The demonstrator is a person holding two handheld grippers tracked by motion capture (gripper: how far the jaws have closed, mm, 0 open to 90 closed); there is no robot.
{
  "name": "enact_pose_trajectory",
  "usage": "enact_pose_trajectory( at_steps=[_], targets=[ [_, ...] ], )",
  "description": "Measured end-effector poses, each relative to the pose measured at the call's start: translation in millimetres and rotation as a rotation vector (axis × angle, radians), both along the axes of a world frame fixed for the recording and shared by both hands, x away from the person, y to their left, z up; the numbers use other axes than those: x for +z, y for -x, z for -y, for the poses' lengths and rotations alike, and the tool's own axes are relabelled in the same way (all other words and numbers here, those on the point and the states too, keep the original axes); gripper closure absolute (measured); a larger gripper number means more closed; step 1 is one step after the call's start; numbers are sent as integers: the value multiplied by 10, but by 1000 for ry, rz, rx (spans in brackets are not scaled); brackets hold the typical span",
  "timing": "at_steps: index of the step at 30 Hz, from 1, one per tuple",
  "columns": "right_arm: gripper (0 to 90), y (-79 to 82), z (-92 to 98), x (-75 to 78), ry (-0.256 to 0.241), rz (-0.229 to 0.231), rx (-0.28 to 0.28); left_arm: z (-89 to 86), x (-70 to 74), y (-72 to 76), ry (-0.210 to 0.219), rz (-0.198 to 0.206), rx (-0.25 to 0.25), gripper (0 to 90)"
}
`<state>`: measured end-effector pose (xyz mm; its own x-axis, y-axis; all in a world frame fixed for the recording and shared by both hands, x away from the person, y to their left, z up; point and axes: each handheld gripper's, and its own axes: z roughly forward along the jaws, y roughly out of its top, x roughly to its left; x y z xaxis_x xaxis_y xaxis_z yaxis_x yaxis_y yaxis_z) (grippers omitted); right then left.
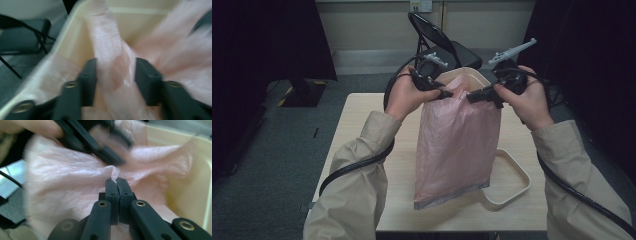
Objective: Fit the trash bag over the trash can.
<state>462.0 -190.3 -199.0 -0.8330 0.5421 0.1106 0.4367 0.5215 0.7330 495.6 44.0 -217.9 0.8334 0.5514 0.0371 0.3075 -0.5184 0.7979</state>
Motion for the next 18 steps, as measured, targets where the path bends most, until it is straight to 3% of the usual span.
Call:
enact_pose_trajectory(
  at_steps=[2, 5, 7, 11, 14, 16, 18],
  targets=[
    [896, -58, -63, -58, 28, -40, -7, -59, 82, 40, 31, 12, 0, 387],
    [897, -76, -97, -81, 53, -63, -12, -120, 167, 102, 42, 24, -6, 364],
    [898, -81, -118, -82, 79, -93, -15, -198, 243, 203, 64, 5, -8, 307],
    [897, -54, -104, -118, 83, -122, -40, -255, 227, 362, 73, -19, -39, 289],
    [897, -17, -83, -139, 68, -116, -57, -277, 167, 462, 46, -17, -66, 311],
    [895, 16, -83, -141, 67, -103, -72, -275, 128, 507, 39, -28, -85, 387],
    [862, 41, -92, -148, 69, -78, -68, -257, 106, 532, 30, -7, -88, 461]
  ],
)
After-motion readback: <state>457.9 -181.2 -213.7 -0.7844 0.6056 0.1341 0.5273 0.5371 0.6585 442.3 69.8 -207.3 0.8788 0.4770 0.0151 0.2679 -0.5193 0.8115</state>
